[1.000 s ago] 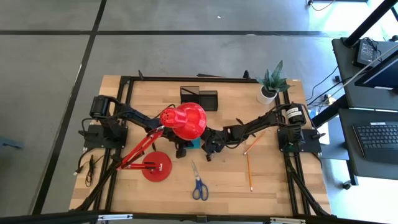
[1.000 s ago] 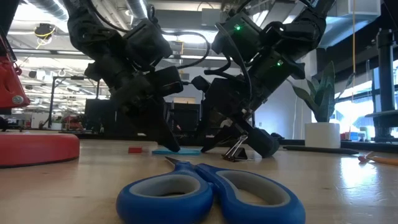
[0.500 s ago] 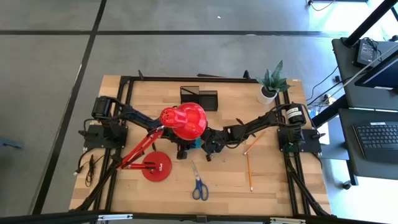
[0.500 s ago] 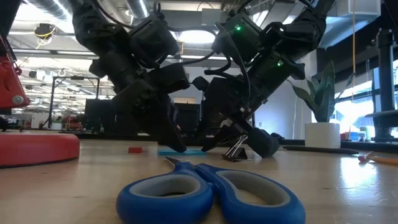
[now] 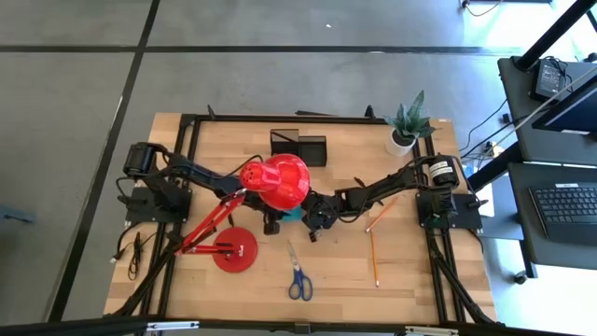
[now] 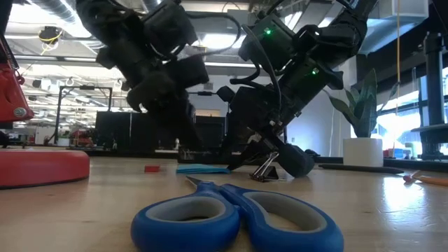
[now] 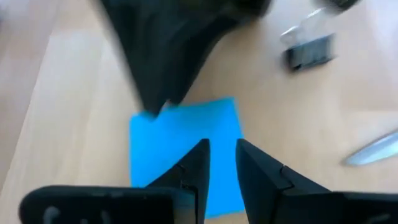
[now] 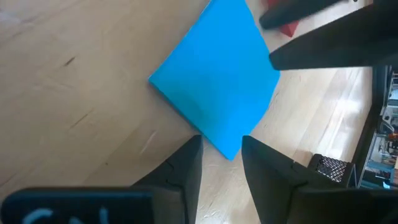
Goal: Pick and place office supplies into organizer
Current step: Put the sticky notes into the desk organizer
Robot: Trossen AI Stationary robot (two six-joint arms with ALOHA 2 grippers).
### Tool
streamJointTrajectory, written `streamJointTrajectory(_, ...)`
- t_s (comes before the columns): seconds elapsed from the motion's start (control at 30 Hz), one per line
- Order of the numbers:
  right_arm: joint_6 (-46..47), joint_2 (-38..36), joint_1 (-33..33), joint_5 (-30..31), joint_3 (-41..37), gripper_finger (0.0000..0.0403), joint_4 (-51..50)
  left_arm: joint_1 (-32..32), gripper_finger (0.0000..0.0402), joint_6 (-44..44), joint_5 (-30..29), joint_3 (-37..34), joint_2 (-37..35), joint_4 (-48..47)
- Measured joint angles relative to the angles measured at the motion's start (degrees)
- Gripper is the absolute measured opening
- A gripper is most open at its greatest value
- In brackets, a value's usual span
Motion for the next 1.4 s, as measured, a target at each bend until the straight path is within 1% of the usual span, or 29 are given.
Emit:
streamJointTrajectory(0.07, 0.04, 0.00, 0.00, -0.02, 0.00, 0.0119, 0.00, 0.00, 0.0073, -2.79, -1.88, -0.01, 0.17, -2.90)
streamJointTrajectory(0.17, 0.03, 0.00, 0.00, -0.02, -0.01, 0.0119, 0.06, -0.08, 0.0073, -6.05, -3.57, 0.01, 1.19, -4.49)
streamJointTrajectory(0.3, -0.03, 0.00, 0.00, -0.03, -0.04, 0.0119, 0.27, -0.28, 0.0073, -6.58, -5.07, 0.04, 1.76, -6.09)
streamJointTrajectory(0.57, -0.12, 0.00, 0.00, -0.99, -0.11, 0.0119, 0.63, 0.57, 0.0072, -3.26, -4.50, 0.36, 3.51, -6.47)
streamJointTrajectory(0.73, -1.11, 0.00, -0.04, -2.35, -0.15, 0.0119, 1.34, 1.29, 0.0072, -3.20, -3.36, 0.47, 4.96, -5.82)
streamJointTrajectory(1.03, -2.28, 0.00, 0.09, -5.47, -0.20, 0.0120, 5.03, 1.29, 0.0072, -3.11, -3.40, 0.31, 5.24, -4.49)
streamJointTrajectory(1.17, 0.20, 0.07, 0.09, -7.70, -0.13, 0.0120, 5.74, 1.29, 0.0072, -3.83, -3.32, 0.27, 5.24, -4.39)
streamJointTrajectory(1.4, 4.37, 0.13, 0.45, -7.95, -0.11, 0.0120, 6.03, 1.33, 0.0072, -4.65, -3.30, 0.23, 5.24, -4.30)
